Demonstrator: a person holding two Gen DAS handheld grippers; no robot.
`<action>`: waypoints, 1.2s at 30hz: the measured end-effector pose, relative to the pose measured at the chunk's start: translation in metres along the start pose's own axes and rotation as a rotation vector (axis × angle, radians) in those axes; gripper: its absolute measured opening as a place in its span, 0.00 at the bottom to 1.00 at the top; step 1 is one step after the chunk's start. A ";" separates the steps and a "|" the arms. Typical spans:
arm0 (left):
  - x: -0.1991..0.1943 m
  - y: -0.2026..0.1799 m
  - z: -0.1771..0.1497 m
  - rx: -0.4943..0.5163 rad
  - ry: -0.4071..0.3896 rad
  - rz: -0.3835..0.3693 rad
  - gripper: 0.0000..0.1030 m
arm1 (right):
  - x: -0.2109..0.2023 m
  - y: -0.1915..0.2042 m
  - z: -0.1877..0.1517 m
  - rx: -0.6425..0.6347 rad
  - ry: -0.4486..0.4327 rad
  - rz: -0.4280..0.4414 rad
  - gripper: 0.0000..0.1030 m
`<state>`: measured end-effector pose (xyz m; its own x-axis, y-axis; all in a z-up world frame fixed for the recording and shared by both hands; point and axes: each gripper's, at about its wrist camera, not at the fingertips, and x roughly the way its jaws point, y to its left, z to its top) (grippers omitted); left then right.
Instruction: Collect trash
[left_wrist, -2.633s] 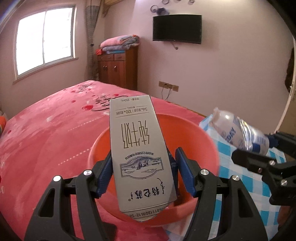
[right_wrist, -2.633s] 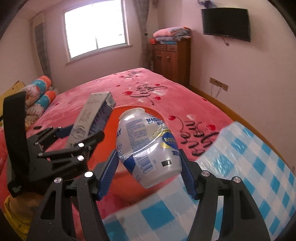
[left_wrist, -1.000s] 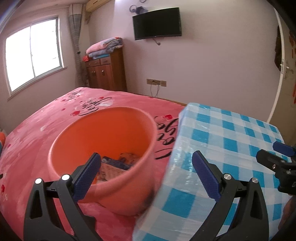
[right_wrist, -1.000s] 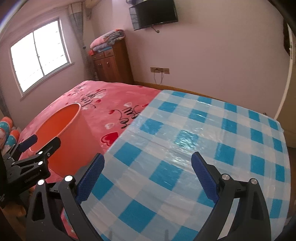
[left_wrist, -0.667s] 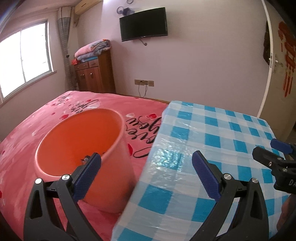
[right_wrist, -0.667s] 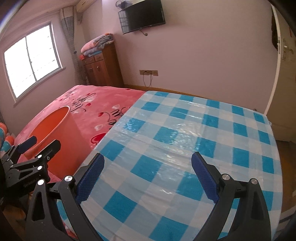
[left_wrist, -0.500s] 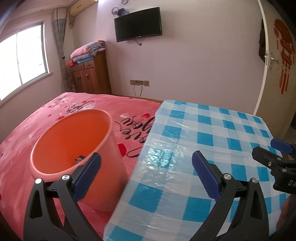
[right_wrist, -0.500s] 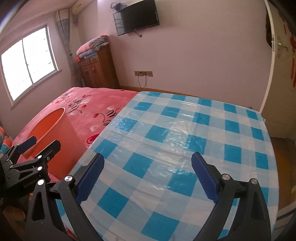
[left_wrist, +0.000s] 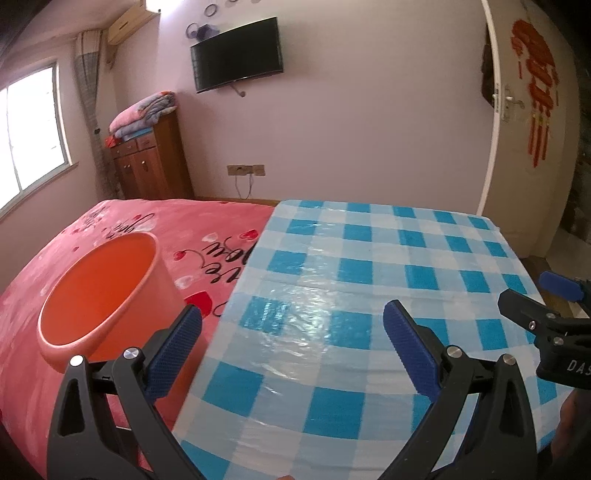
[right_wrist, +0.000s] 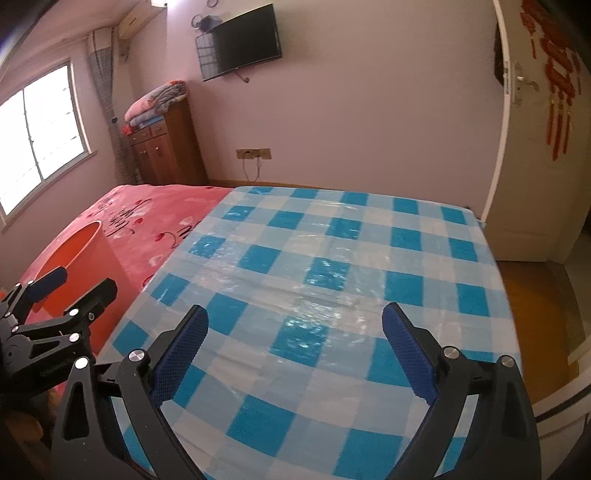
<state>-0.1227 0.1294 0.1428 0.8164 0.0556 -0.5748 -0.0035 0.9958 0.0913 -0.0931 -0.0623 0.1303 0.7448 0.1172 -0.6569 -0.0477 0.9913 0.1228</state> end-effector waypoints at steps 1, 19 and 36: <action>-0.001 -0.002 0.000 0.003 -0.002 -0.004 0.96 | -0.002 -0.003 -0.002 0.005 -0.001 -0.005 0.91; -0.025 -0.057 -0.004 0.073 -0.054 -0.098 0.96 | -0.050 -0.052 -0.021 0.076 -0.051 -0.101 0.91; -0.062 -0.090 -0.004 0.106 -0.118 -0.156 0.96 | -0.106 -0.071 -0.040 0.083 -0.142 -0.218 0.91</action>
<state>-0.1754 0.0365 0.1668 0.8643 -0.1142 -0.4899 0.1842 0.9781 0.0970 -0.1948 -0.1422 0.1616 0.8177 -0.1139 -0.5643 0.1745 0.9832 0.0543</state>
